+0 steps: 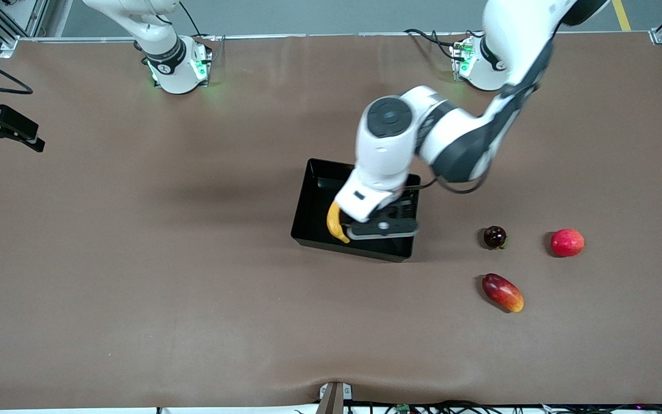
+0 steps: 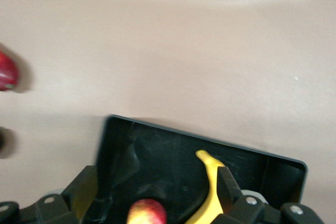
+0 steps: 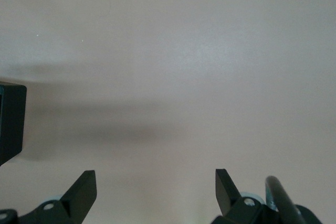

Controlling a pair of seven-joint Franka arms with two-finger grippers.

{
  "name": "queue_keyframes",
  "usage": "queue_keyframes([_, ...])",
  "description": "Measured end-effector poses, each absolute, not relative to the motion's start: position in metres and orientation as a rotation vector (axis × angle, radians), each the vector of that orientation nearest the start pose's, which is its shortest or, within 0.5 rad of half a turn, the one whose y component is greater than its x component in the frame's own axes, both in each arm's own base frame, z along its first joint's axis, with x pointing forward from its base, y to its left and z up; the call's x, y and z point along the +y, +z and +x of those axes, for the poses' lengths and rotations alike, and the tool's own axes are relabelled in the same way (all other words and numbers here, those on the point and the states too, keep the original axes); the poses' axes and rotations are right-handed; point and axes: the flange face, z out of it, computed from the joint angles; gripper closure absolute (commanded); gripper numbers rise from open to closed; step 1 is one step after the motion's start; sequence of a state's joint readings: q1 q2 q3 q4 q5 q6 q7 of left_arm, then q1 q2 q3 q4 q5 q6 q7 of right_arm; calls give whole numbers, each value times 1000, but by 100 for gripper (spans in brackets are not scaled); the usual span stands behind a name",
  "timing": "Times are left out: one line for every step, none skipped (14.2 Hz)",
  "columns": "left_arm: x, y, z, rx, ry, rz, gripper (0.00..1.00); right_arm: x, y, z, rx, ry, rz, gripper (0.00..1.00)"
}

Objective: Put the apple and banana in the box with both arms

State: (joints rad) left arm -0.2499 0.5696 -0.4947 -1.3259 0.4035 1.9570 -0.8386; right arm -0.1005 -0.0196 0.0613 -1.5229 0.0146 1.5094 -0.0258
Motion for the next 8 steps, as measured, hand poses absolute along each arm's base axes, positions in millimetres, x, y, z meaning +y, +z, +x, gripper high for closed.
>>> queue_keyframes([-384,463,604,-59,-287,-3111,0,-19,652,542,20,-10,-3128,0])
queue_keyframes([-359,483,611,-55,-299,-3091,0,-19,652,542,20,-10,-3128,0])
queue_keyframes([-332,503,616,-80,-304,-3067,0,-19,652,542,20,-10,-3128,0])
queue_keyframes([-304,520,619,-107,-290,-3037,0,-20,652,542,20,-10,-3128,0])
queue_keyframes([-279,533,619,-117,-257,-3004,0,-20,652,542,21,-10,-3128,0])
queue_keyframes([-259,545,616,-109,-220,-2973,0,-20,652,542,20,-10,-3128,0])
queue_keyframes([-242,556,613,-96,-191,-2948,0,-20,652,542,21,-10,-3128,0])
queue_keyframes([-225,565,611,-87,-174,-2931,0,-20,652,542,21,-10,-3128,0])
